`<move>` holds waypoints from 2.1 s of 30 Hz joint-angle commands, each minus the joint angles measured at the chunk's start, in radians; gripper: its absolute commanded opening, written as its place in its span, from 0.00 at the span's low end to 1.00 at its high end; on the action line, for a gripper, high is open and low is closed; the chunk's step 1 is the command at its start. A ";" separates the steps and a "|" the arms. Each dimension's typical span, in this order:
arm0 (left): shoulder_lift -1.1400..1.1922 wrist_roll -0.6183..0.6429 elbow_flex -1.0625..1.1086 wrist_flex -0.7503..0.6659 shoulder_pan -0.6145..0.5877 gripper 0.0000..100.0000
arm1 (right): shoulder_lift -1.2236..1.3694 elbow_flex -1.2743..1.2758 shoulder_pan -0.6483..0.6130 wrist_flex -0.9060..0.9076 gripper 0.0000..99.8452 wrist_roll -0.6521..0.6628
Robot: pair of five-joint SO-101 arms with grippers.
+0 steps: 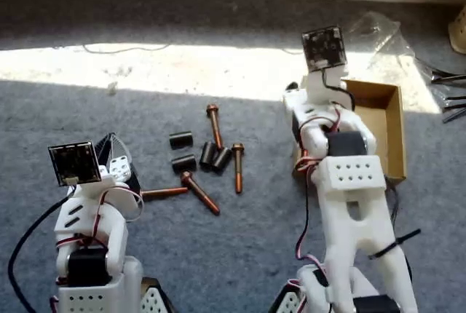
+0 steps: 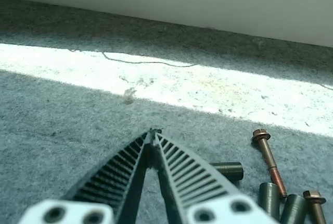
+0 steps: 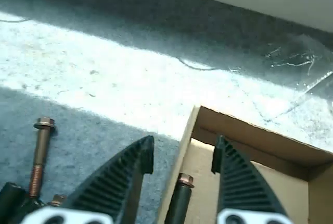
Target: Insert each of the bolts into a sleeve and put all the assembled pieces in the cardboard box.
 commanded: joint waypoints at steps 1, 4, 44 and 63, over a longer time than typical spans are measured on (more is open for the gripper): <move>-0.012 -0.003 -0.031 -0.015 -0.007 0.01 | -0.150 0.025 -0.111 0.062 0.17 0.012; -0.012 -0.002 -0.070 0.021 -0.007 0.01 | -0.213 0.094 -0.197 0.062 0.17 0.012; -0.012 0.002 -0.119 0.129 -0.236 0.01 | 0.615 -0.262 -0.572 0.002 0.16 0.806; -0.012 0.003 -0.125 0.129 -0.292 0.01 | 0.622 -0.226 -0.622 -0.004 0.16 0.893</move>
